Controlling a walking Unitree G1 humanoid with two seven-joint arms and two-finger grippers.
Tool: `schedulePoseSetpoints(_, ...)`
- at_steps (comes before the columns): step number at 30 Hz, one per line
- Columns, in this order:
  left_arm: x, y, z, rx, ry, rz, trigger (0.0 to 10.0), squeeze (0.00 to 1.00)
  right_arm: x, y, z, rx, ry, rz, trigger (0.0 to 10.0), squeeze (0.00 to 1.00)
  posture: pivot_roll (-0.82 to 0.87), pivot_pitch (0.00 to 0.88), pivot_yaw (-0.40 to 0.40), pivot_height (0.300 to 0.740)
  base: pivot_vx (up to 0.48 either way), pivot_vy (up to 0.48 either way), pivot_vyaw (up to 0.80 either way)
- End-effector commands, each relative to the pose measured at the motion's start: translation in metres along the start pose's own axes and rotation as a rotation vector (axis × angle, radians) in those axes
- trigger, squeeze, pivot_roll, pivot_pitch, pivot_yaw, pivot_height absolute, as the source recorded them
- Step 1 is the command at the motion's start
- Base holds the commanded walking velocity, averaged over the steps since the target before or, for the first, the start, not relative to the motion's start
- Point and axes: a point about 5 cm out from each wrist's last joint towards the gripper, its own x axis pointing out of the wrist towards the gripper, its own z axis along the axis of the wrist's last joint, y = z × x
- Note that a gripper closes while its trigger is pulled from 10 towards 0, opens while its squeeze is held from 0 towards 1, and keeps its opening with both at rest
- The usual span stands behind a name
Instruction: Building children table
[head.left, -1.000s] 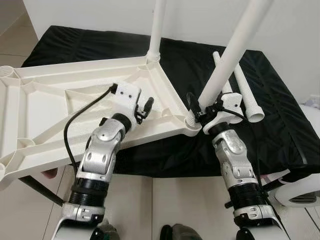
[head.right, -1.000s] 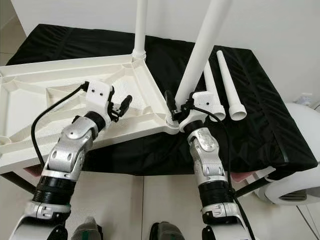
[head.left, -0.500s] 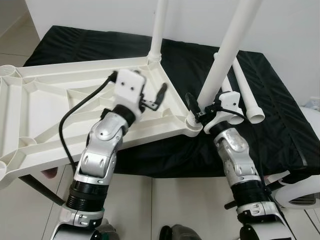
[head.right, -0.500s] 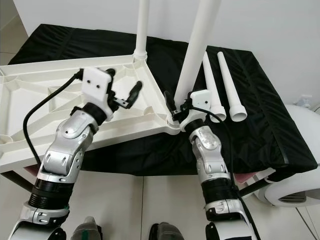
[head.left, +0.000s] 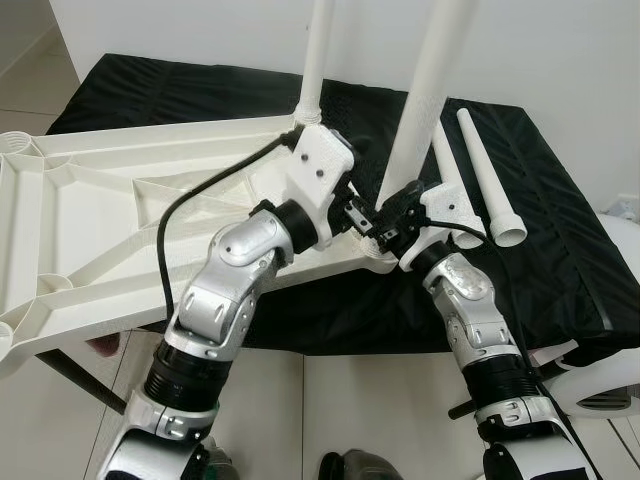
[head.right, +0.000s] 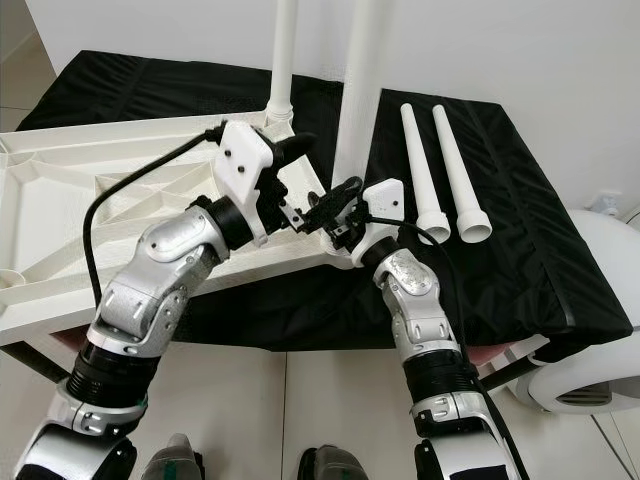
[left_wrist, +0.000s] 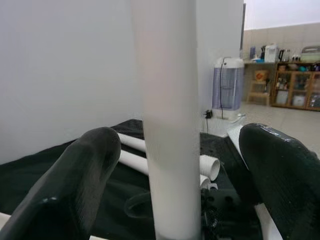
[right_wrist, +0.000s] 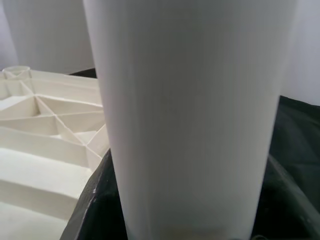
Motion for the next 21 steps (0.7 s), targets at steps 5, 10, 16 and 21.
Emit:
schedulePoseSetpoints(5, 0.006, 0.003, 0.001, -0.011, 0.006, -0.096, 10.0, 0.0, 0.003, -0.003, 0.008, -0.031, -0.017, 0.052, 10.0, 0.0, 0.06, 0.0, -0.077, 0.74, 0.0, 0.0, 0.0)
schedulePoseSetpoints(10, 0.008, 0.007, 0.002, -0.007, 0.023, -0.103, 10.0, 0.0, 0.003, -0.002, 0.008, -0.043, -0.013, 0.08, 10.0, 0.0, 0.06, 0.0, -0.078, 0.74, 0.0, 0.0, 0.0)
schedulePoseSetpoints(16, 0.011, 0.009, 0.0, -0.021, 0.055, -0.118, 10.0, 0.0, 0.002, 0.002, 0.006, -0.065, 0.01, 0.126, 10.0, 0.0, 0.06, 0.0, -0.073, 0.74, 0.0, 0.0, 0.0)
schedulePoseSetpoints(21, 0.013, 0.008, 0.003, -0.054, 0.059, -0.154, 10.0, 0.0, 0.001, 0.002, 0.002, -0.079, 0.031, 0.144, 10.0, 0.0, 0.05, 0.0, -0.071, 0.74, 0.0, 0.0, 0.0)
